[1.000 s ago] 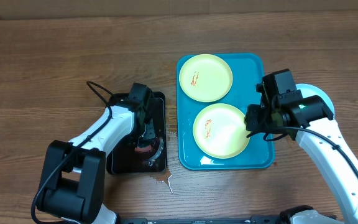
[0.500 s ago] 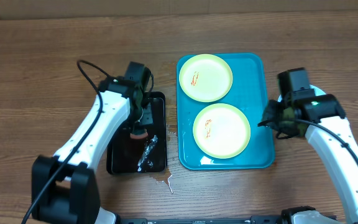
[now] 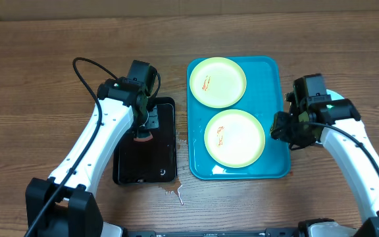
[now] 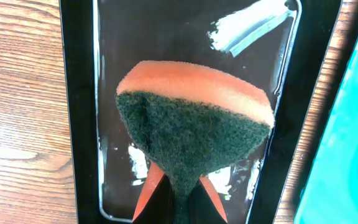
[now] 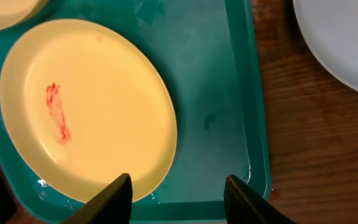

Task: Clean dirty plates on tray and stack at the side
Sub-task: 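Lower the left gripper into the black tray and grasp the sponge, then scrub the lower yellow plate with the sponge while right gripper holds rim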

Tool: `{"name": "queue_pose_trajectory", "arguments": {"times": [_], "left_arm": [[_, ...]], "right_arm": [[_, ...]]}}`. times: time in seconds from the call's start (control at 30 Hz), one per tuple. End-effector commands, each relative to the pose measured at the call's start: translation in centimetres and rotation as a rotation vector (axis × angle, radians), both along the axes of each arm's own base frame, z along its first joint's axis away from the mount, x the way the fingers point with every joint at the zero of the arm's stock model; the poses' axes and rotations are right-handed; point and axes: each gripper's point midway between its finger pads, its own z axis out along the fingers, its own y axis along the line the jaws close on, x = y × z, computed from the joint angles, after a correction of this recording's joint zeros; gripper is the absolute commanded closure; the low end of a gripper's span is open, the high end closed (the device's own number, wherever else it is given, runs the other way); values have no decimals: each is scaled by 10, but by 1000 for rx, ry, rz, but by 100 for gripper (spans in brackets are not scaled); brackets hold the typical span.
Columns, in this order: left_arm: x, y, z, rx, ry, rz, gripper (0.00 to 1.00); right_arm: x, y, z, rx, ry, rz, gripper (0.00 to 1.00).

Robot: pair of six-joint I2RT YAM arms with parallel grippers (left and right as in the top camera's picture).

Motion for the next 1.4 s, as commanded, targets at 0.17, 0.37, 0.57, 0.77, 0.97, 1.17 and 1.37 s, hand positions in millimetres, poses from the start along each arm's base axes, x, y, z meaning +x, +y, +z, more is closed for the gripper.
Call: {"name": "queue_pose_trajectory", "arguments": {"times": [0.17,0.37,0.57,0.77,0.97,1.17,1.37], "left_arm": [[7,-5,-1,-22,-26,-15,96],[20,-12,29,-45,-76,-35,96],[37,-73,77,-292,-166,-134,96],[35,-148,59,-385,-159,-243,96],[29,-194,25,-414,-99,-311,96],[22,-230,-13,-429,-41,-370,96],[16,-267,-41,-477,-20,-430,96]], "right_arm": [[-4,1,-14,9,17,-6,51],[0,2,-14,17,5,-35,49],[6,3,-15,21,-20,-32,49],[7,9,-35,56,-40,-21,49],[6,19,-68,114,-46,4,56],[9,21,-91,128,-67,3,75],[9,20,-104,119,-44,-2,80]]}}
